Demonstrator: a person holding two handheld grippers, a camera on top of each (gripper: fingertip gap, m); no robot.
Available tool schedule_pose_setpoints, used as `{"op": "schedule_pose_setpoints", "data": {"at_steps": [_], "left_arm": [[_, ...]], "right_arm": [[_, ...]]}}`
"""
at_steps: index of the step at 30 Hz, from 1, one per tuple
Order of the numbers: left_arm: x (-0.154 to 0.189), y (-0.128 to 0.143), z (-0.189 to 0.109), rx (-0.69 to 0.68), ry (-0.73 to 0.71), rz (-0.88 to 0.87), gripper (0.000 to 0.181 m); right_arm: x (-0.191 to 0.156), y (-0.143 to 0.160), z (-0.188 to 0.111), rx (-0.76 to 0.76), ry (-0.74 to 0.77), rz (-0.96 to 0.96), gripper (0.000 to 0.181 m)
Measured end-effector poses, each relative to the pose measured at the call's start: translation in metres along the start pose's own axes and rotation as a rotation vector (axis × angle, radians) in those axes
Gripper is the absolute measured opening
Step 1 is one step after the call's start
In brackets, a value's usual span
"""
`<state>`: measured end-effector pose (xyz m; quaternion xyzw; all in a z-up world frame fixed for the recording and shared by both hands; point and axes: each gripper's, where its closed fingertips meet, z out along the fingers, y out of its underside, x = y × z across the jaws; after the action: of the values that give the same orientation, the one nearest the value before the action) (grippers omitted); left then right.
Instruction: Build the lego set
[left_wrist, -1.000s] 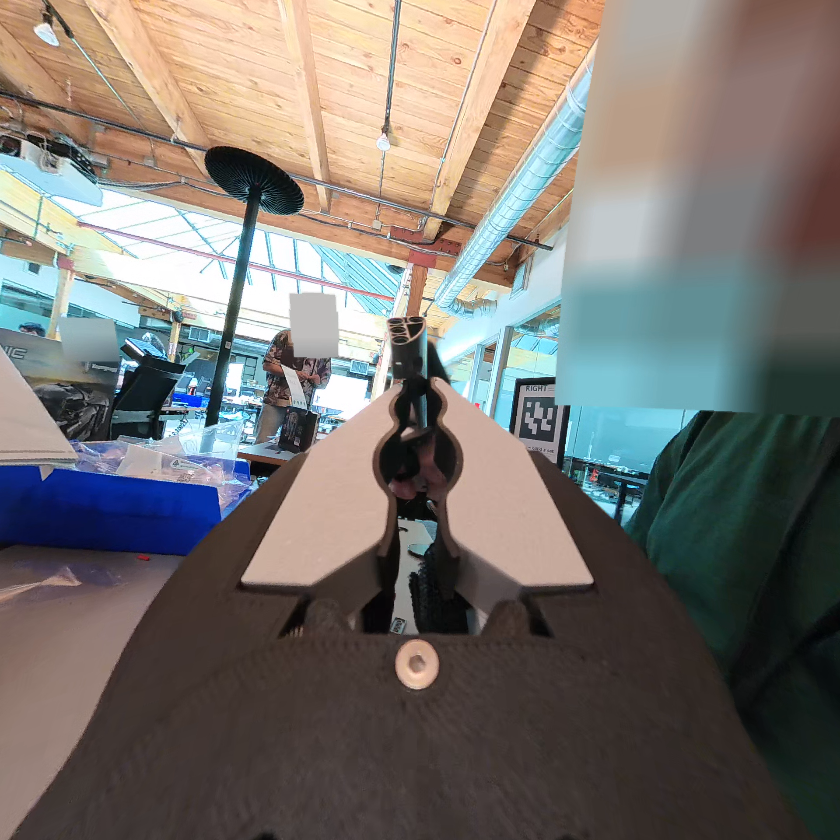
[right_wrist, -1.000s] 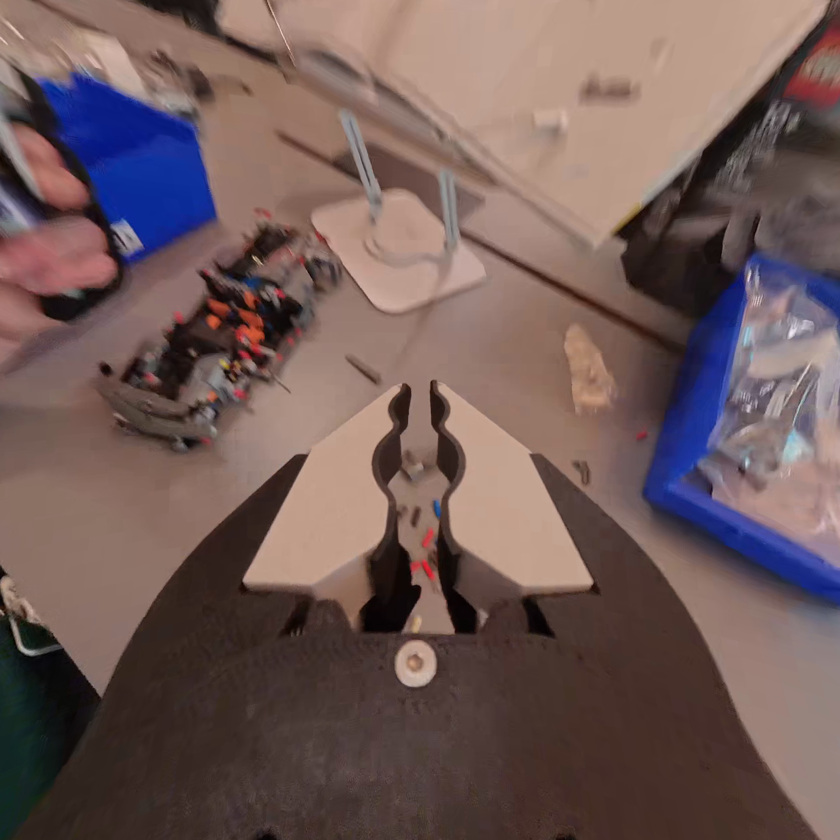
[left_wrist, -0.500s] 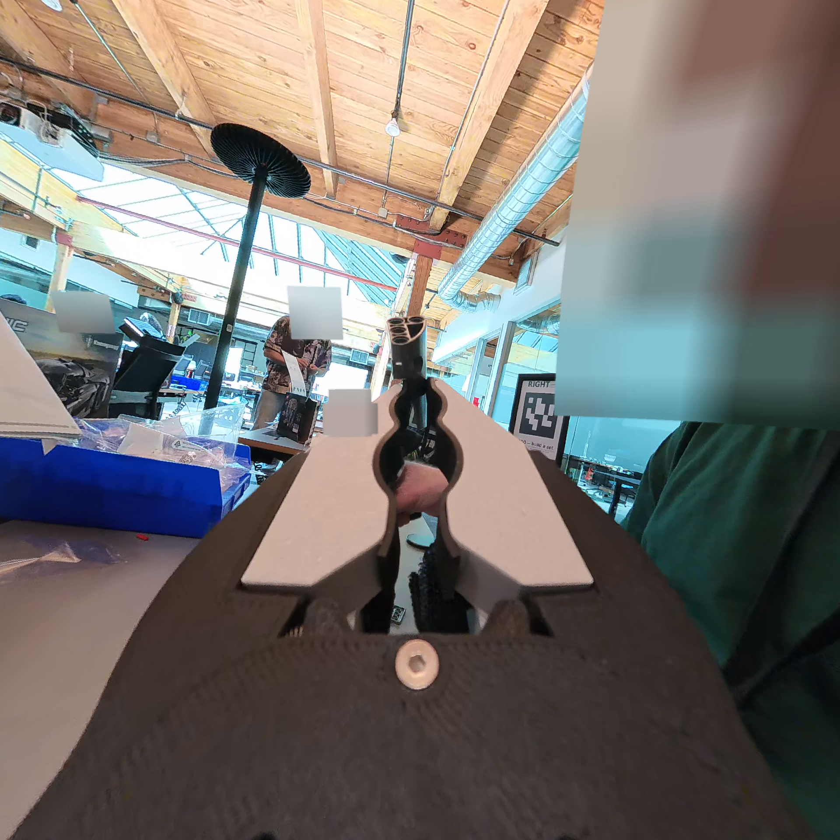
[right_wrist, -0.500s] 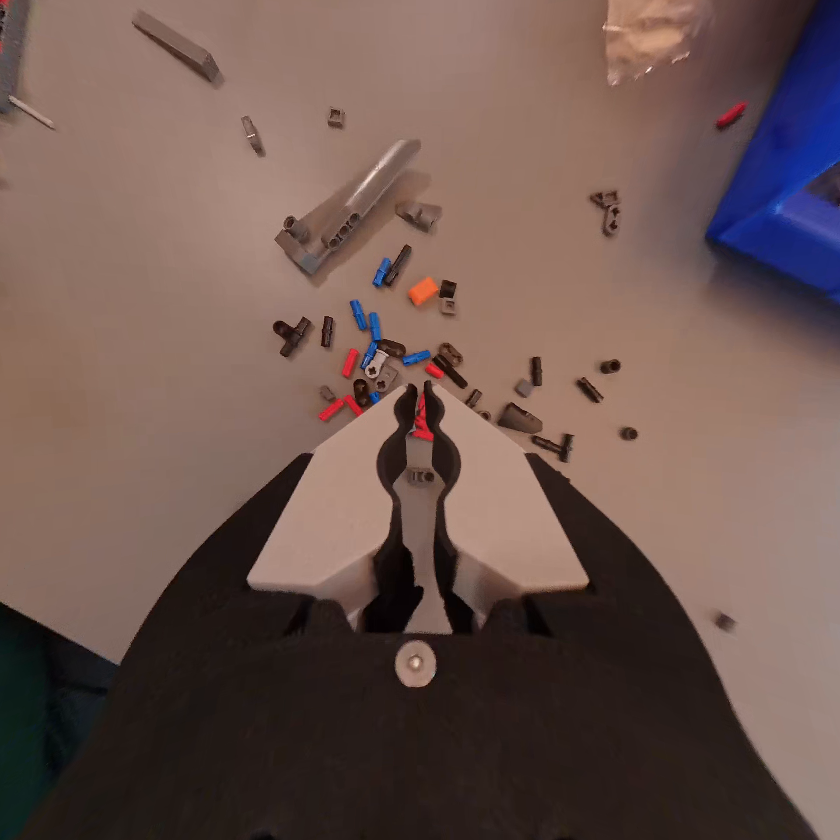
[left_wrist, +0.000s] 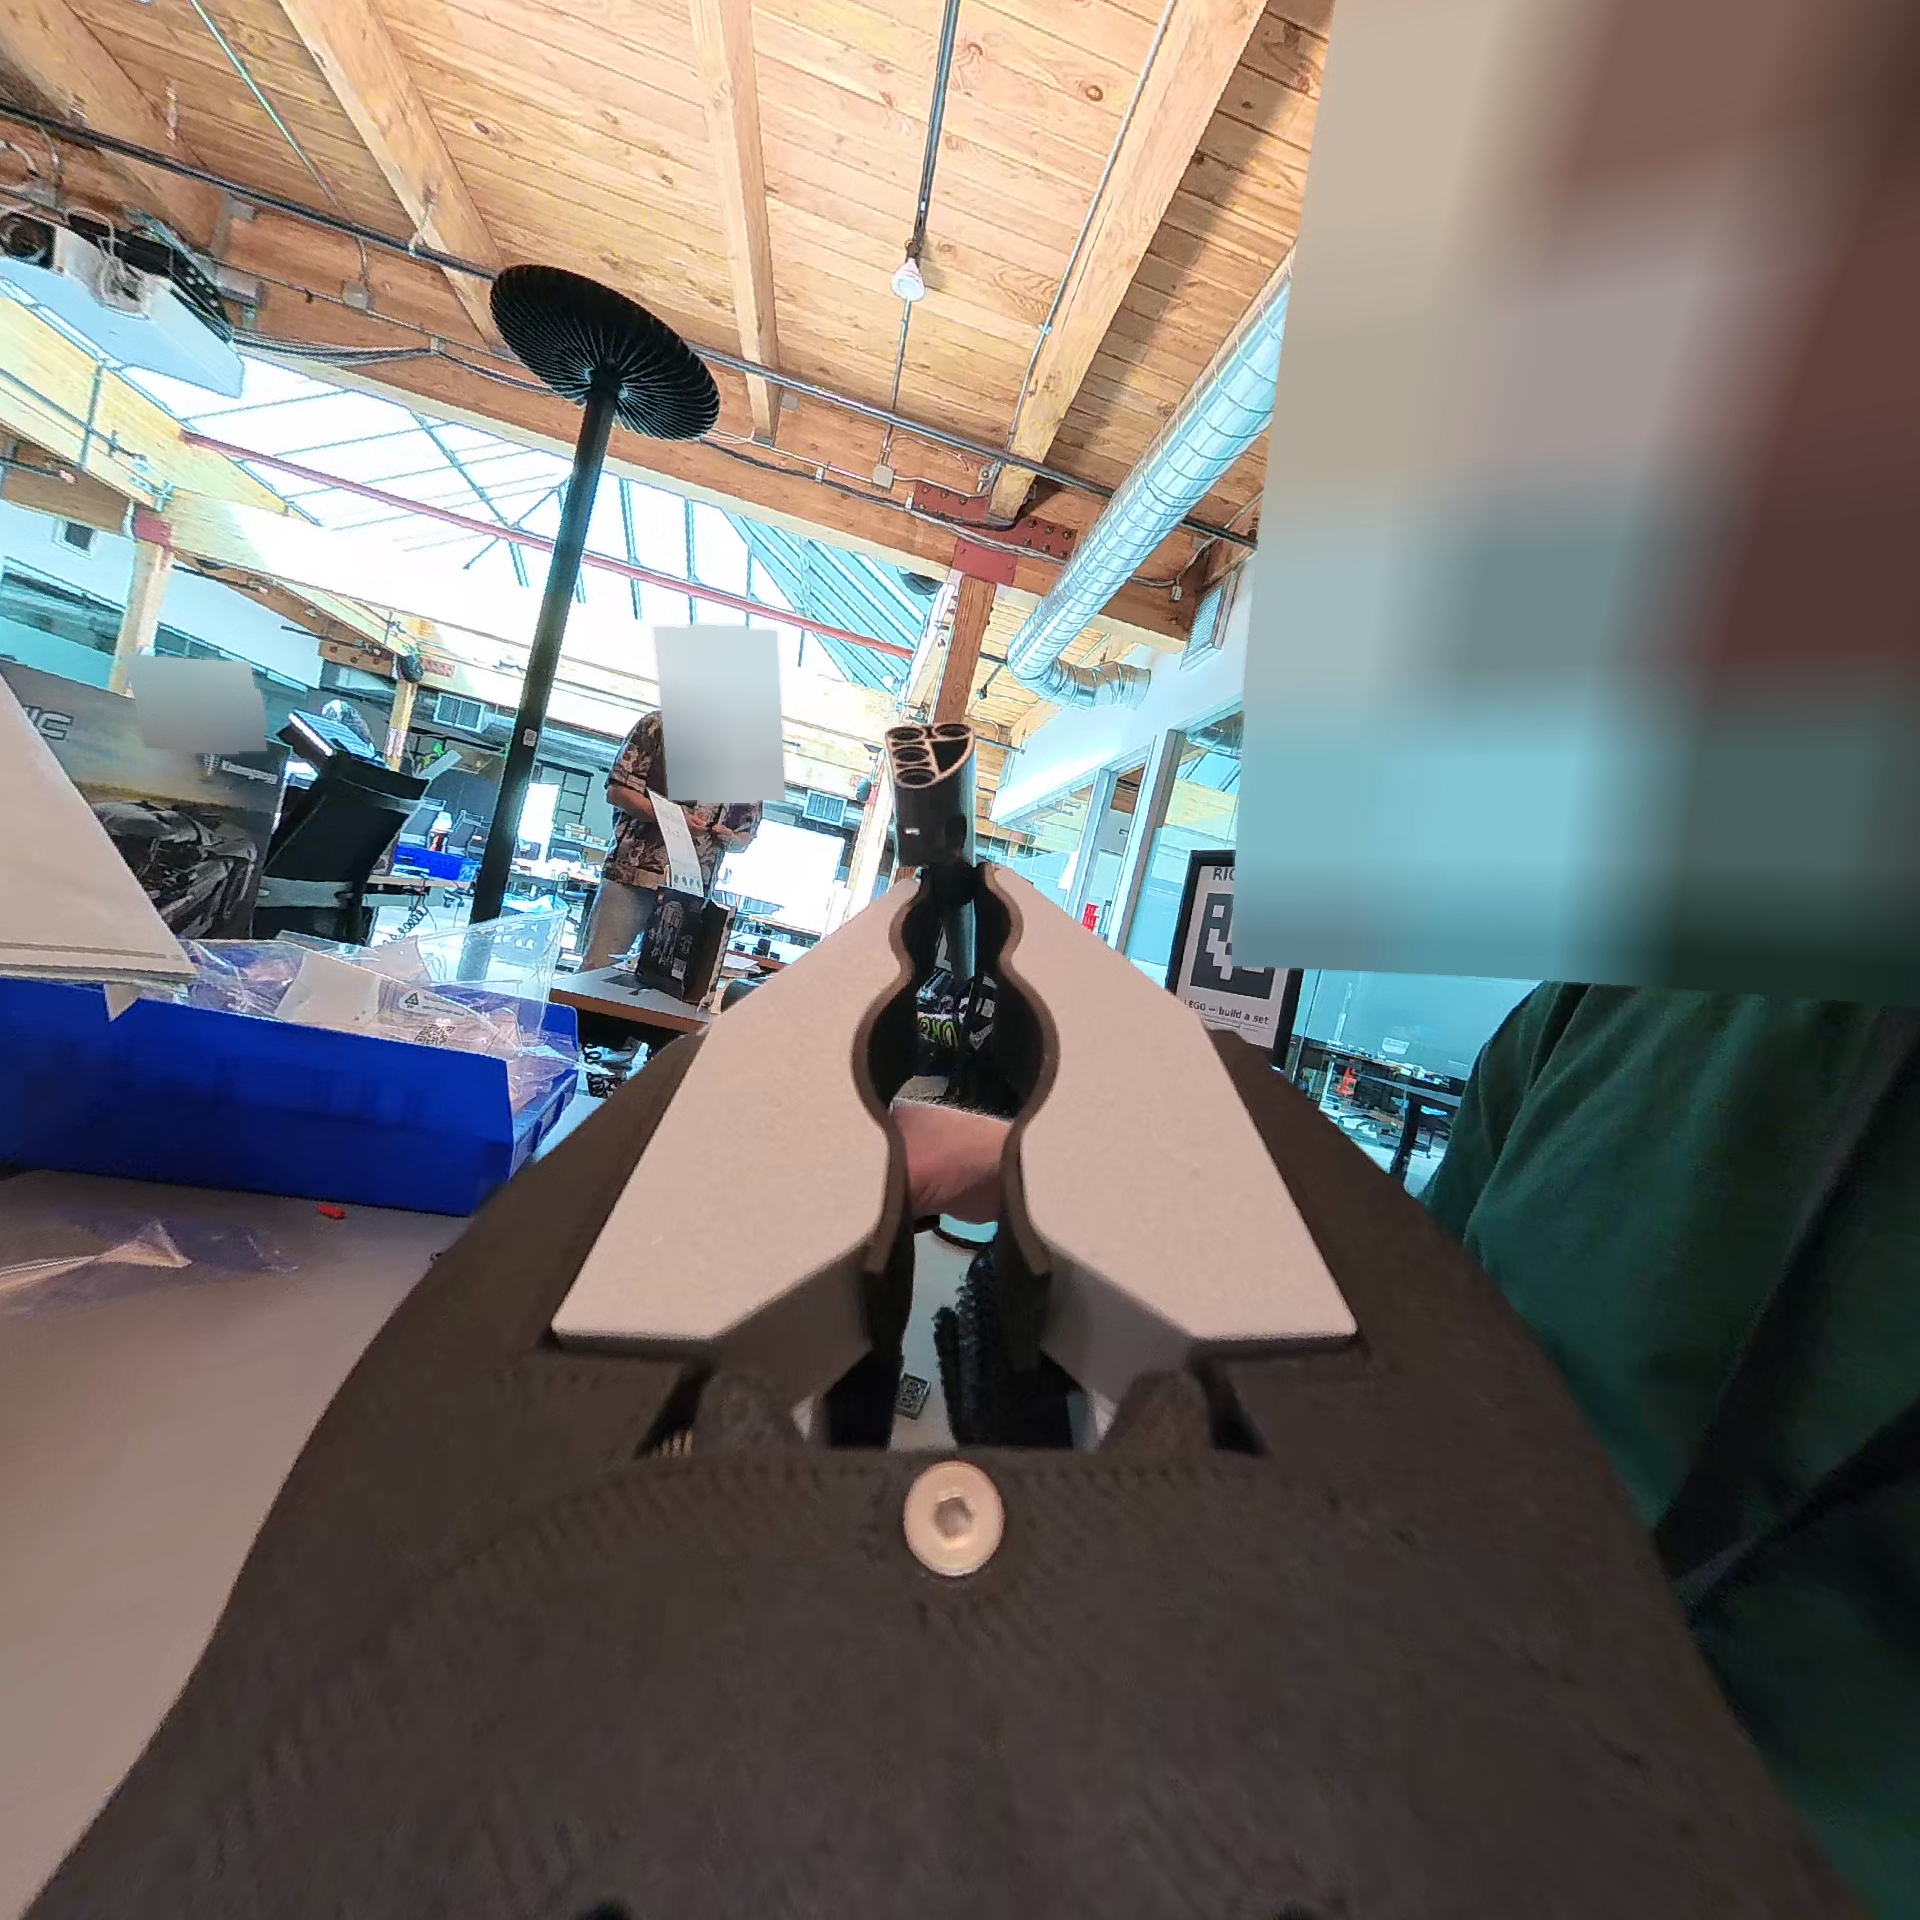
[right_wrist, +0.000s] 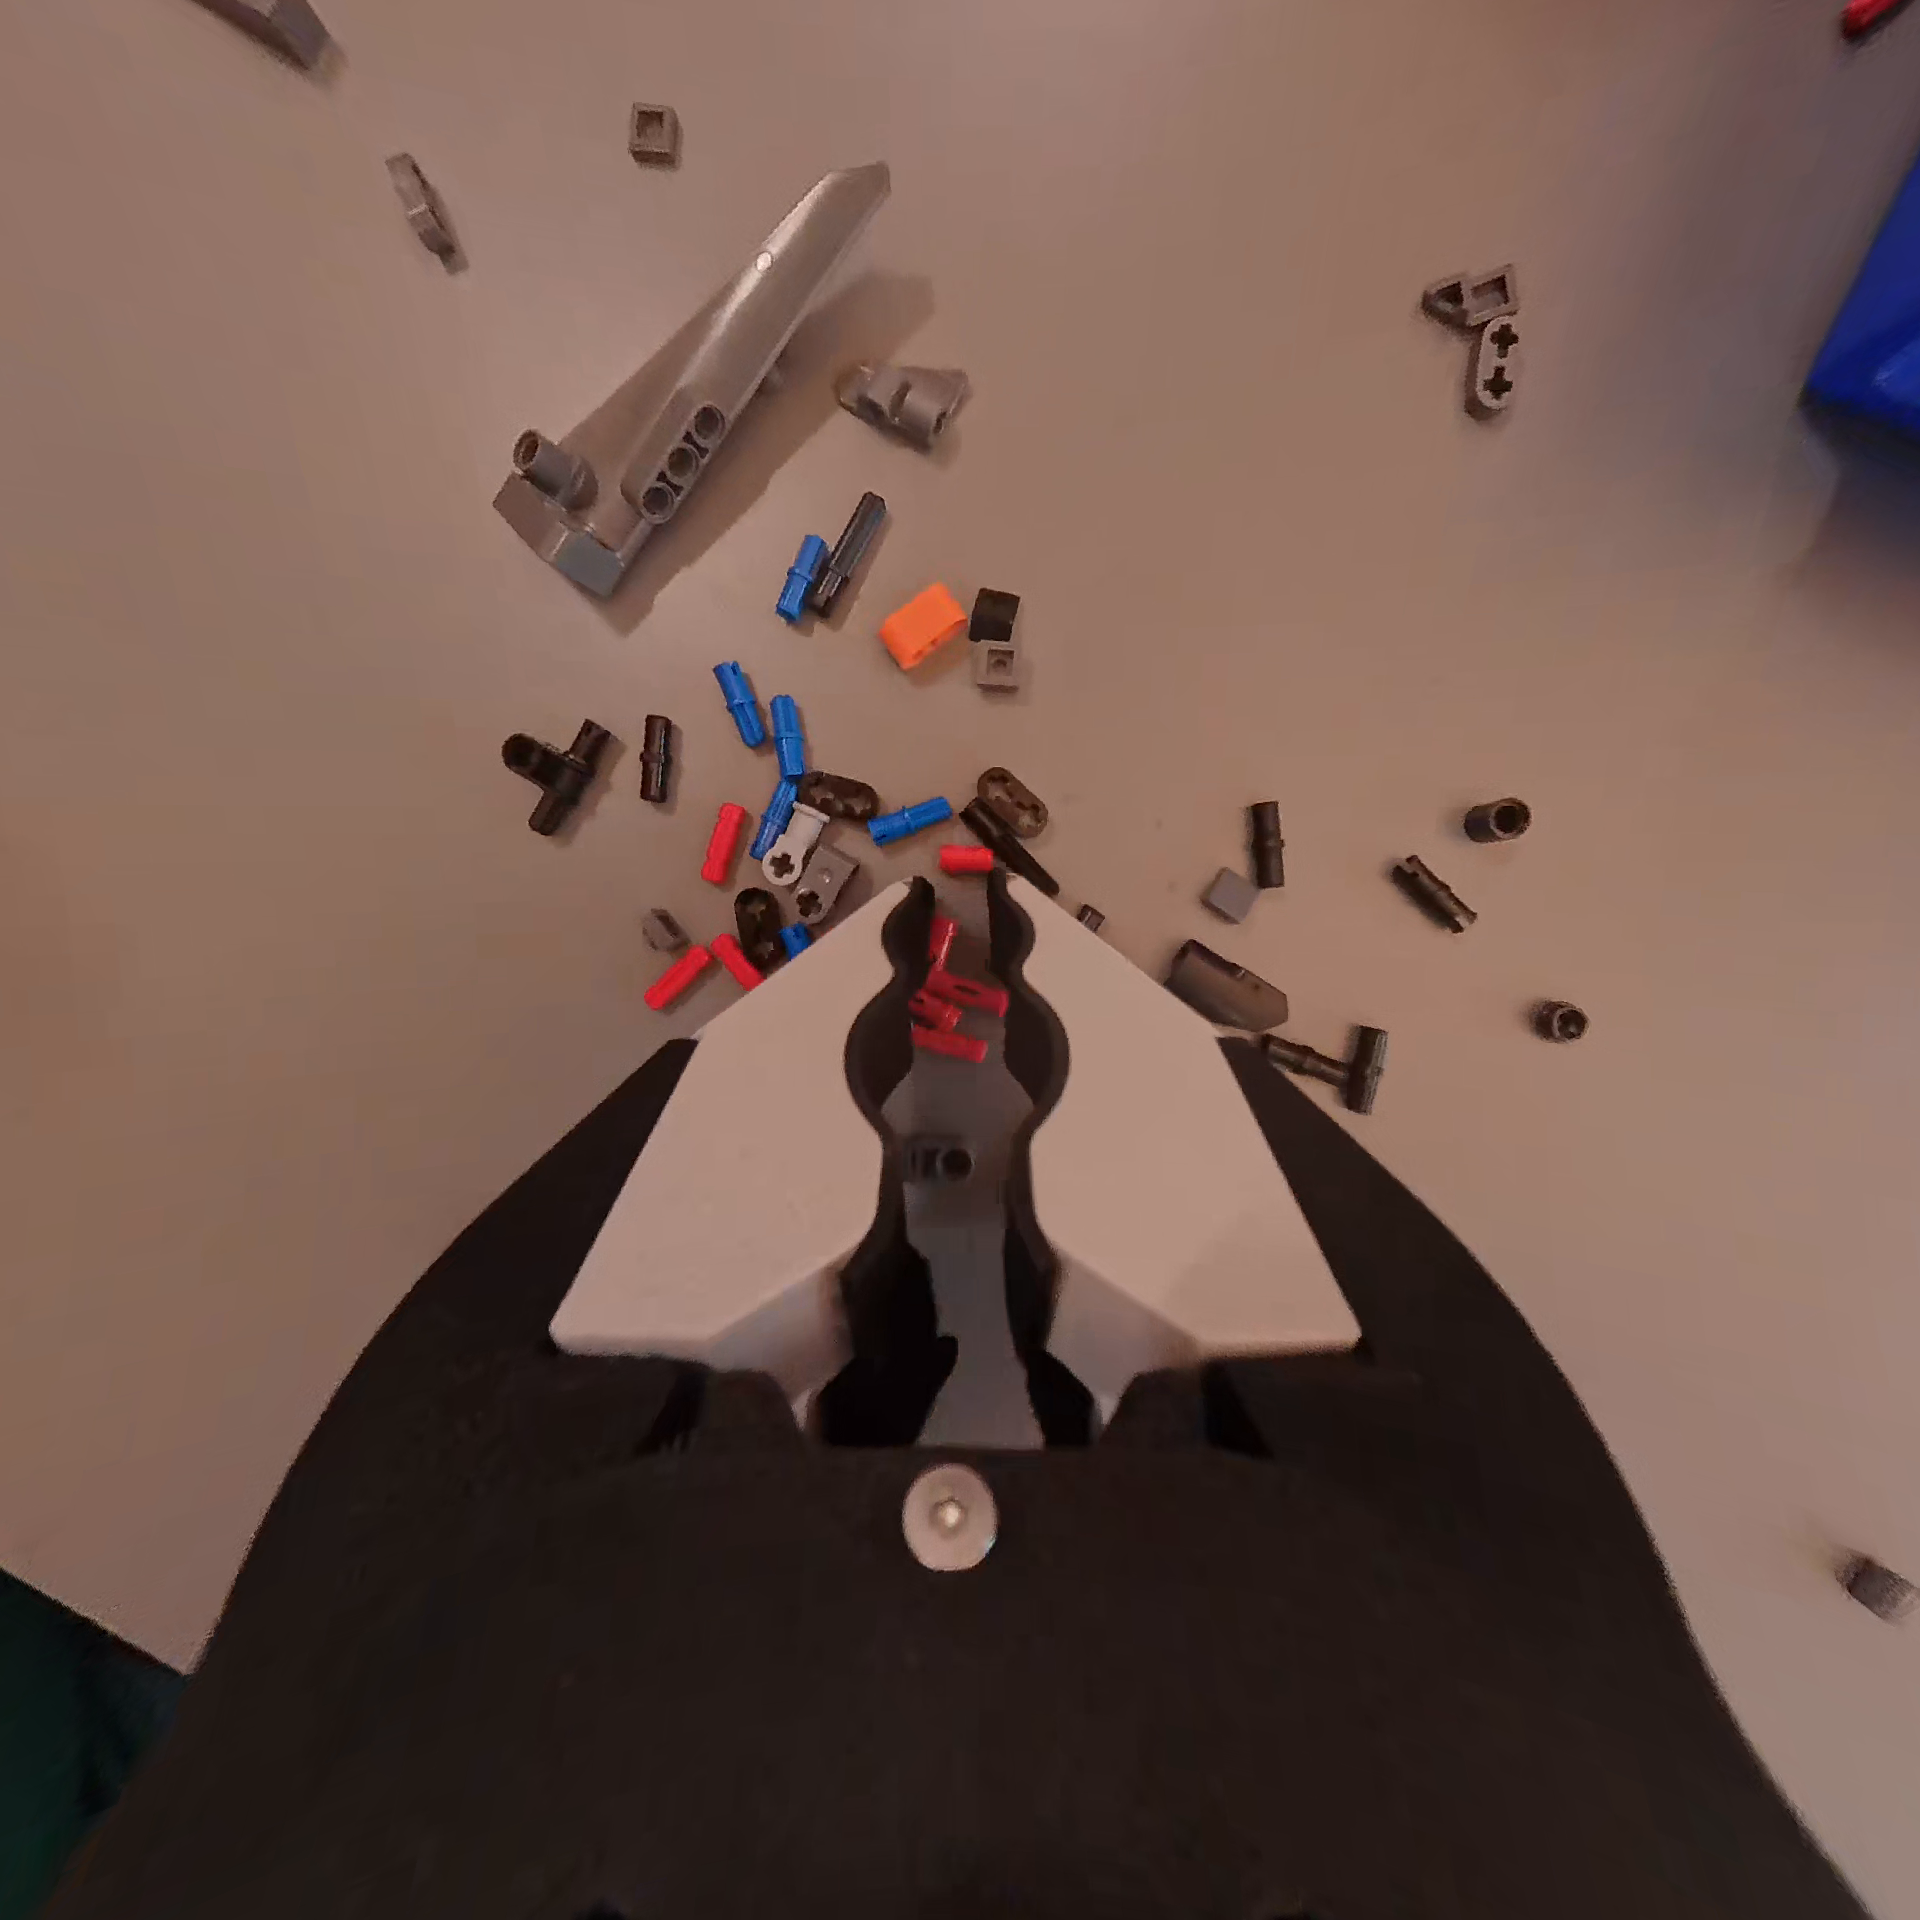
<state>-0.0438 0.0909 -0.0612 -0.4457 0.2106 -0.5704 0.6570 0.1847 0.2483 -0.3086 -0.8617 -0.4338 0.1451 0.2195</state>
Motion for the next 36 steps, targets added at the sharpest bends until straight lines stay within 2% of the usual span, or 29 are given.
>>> {"op": "schedule_pose_setpoints", "data": {"at_steps": [9,12,14,19,24,36], "left_arm": [[-0.001,0.0,-0.001,0.002,-0.001,0.001,0.004],[-0.001,0.0,-0.001,0.001,0.0,-0.001,0.004],[-0.001,0.0,0.0,-0.001,0.001,-0.003,0.004],[-0.001,0.002,0.0,-0.005,0.001,-0.002,0.004],[-0.004,0.001,-0.002,-0.001,-0.006,-0.003,0.004],[-0.005,0.004,0.0,-0.008,-0.001,-0.013,0.004]], "right_arm": [[0.0,-0.008,0.005,0.043,-0.02,0.005,0.009],[-0.003,-0.011,0.007,0.07,-0.035,0.013,0.015],[-0.001,-0.012,0.008,0.069,-0.022,0.003,0.009],[-0.002,-0.014,0.009,0.065,-0.037,-0.071,0.009],[-0.001,-0.013,0.008,0.087,-0.015,-0.045,0.012],[-0.003,-0.01,0.006,0.11,-0.012,-0.083,0.008]]}}
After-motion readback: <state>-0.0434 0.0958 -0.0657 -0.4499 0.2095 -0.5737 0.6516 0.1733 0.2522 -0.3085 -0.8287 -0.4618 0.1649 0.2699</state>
